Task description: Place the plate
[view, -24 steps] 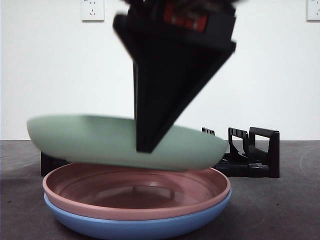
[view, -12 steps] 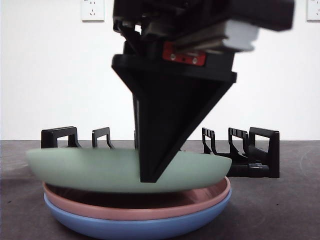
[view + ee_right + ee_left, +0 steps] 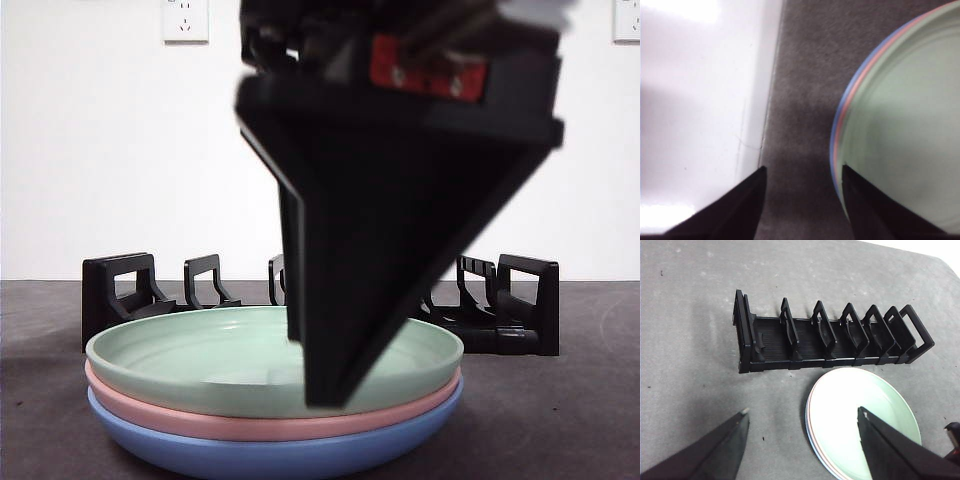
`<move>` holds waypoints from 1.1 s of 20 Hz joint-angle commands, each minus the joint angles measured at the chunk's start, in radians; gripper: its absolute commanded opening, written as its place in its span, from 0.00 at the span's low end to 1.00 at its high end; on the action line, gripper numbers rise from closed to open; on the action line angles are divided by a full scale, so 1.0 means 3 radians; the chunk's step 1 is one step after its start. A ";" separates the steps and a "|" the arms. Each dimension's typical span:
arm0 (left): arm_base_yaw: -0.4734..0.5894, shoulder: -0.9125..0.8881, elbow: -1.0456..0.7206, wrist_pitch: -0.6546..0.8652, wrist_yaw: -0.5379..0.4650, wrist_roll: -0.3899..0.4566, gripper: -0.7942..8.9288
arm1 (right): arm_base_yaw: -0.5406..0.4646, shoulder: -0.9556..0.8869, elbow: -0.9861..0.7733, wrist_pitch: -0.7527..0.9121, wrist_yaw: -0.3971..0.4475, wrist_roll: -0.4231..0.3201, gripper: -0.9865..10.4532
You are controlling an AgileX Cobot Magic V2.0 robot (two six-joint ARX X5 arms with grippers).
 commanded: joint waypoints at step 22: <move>-0.0006 0.0390 0.0053 0.0543 -0.0013 0.0352 0.44 | -0.3433 -0.1221 -0.0151 0.0713 -0.0703 0.0636 0.31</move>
